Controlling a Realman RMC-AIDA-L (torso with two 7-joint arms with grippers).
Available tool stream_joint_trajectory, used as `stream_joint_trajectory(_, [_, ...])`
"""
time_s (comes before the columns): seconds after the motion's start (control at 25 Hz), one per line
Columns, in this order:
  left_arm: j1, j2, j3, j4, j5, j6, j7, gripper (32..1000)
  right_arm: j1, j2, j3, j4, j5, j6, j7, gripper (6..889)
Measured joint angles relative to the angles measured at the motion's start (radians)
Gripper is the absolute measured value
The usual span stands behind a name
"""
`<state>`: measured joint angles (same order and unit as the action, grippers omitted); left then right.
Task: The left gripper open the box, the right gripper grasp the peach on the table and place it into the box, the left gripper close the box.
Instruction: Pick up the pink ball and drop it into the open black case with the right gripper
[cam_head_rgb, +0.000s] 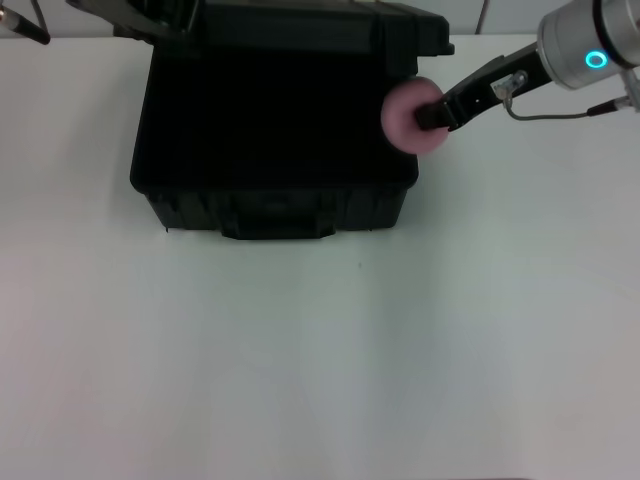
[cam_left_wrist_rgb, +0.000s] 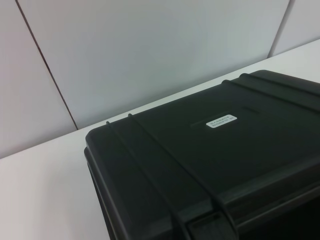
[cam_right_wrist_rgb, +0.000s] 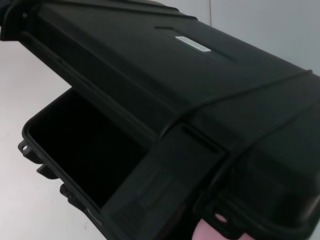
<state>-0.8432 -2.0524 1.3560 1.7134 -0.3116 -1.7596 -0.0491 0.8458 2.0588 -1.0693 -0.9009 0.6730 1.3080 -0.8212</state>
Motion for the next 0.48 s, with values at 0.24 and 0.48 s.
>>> stream_joint_trajectory(0.24, [0.000, -0.0001, 0.000, 0.000, -0.001, 0.000, 0.000, 386, -0.002, 0.004, -0.001, 0.026, 0.013, -0.032, -0.020, 43])
stream_joint_trajectory(0.48, [-0.001, -0.0001, 0.000, 0.000, -0.001, 0.000, 0.000, 386, -0.002, 0.003, -0.009, 0.066, 0.054, -0.076, -0.052, 43])
